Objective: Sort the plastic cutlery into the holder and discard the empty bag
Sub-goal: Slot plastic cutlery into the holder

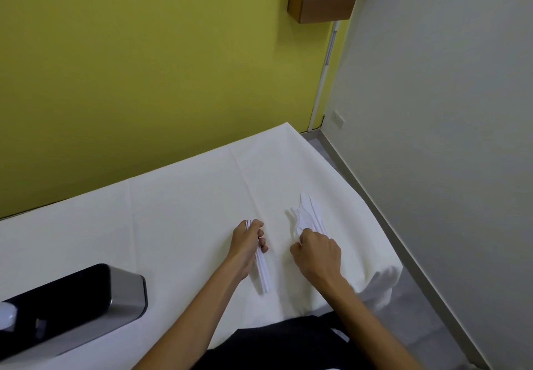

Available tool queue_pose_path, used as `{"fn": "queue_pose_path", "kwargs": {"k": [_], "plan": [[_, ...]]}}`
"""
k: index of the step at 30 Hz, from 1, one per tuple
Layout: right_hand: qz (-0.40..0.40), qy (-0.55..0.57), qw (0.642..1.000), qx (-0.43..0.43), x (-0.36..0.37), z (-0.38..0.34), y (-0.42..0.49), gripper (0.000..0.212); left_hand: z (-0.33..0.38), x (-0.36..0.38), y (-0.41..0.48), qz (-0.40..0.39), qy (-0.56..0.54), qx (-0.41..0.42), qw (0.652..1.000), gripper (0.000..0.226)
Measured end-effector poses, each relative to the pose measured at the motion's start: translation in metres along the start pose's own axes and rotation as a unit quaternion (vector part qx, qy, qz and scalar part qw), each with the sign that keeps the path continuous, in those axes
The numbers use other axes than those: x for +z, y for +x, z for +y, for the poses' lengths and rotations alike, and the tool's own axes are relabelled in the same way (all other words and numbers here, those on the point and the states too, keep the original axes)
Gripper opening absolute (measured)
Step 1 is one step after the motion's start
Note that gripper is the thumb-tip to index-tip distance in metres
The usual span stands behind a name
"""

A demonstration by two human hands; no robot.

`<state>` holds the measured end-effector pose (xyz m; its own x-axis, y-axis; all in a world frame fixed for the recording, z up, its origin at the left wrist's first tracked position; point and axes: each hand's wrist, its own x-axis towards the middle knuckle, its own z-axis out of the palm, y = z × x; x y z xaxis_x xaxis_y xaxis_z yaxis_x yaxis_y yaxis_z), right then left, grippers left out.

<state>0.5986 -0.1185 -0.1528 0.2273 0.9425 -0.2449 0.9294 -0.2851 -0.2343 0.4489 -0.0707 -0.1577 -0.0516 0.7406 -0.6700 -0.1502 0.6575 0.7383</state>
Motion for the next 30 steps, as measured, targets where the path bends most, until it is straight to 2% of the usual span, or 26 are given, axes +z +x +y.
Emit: {"fn": "queue_pose_path", "kwargs": {"k": [2,4,7,10,12,14,16,18,19,21,23,26,28,30], "plan": [[-0.007,0.025,1.0,-0.002,-0.002,0.0,0.0,0.024,-0.001,-0.001,0.001,-0.001,0.019,0.005,1.0,0.008],[-0.018,0.128,0.992,-0.003,-0.005,-0.002,-0.001,0.021,-0.001,-0.002,0.001,-0.015,0.041,0.013,0.999,0.018],[-0.093,0.306,0.946,-0.045,-0.014,-0.01,-0.004,0.018,0.001,0.001,-0.004,-0.033,0.068,0.021,0.997,0.035],[-0.153,0.327,0.929,-0.087,-0.02,-0.016,-0.008,0.019,0.006,0.003,-0.006,-0.04,0.017,0.027,0.999,0.026],[-0.117,0.309,0.94,-0.087,-0.019,-0.019,-0.009,0.017,0.012,0.002,-0.007,-0.015,-0.021,0.042,0.999,0.021],[-0.041,0.314,0.947,-0.056,-0.016,-0.022,-0.01,0.014,0.021,-0.001,-0.007,0.021,-0.072,0.065,0.995,0.016],[0.006,0.353,0.936,-0.006,-0.016,-0.029,-0.015,0.02,0.034,-0.006,-0.011,0.044,-0.134,0.087,0.986,0.011],[-0.031,0.429,0.901,0.053,-0.017,-0.043,-0.018,0.03,0.047,-0.01,-0.018,0.065,-0.174,0.1,0.978,0.013],[-0.073,0.479,0.871,0.083,-0.018,-0.053,-0.019,0.037,0.053,-0.012,-0.022,0.073,-0.19,0.107,0.973,0.017],[-0.151,0.586,0.785,0.133,-0.019,-0.079,-0.02,0.049,0.062,-0.017,-0.033,0.087,-0.214,0.114,0.966,0.024],[-0.2,0.653,0.717,0.141,-0.023,-0.106,-0.027,0.056,0.071,-0.029,-0.046,0.104,-0.22,0.144,0.959,0.029],[-0.238,0.699,0.663,0.124,-0.025,-0.143,-0.041,0.061,0.089,-0.067,-0.068,0.128,-0.214,0.212,0.945,0.038],[-0.246,0.691,0.673,0.101,-0.025,-0.159,-0.048,0.056,0.1,-0.096,-0.084,0.145,-0.201,0.258,0.934,0.041],[-0.26,0.642,0.72,0.053,-0.02,-0.185,-0.062,0.045,0.108,-0.139,-0.105,0.185,-0.189,0.305,0.915,0.041]]}}
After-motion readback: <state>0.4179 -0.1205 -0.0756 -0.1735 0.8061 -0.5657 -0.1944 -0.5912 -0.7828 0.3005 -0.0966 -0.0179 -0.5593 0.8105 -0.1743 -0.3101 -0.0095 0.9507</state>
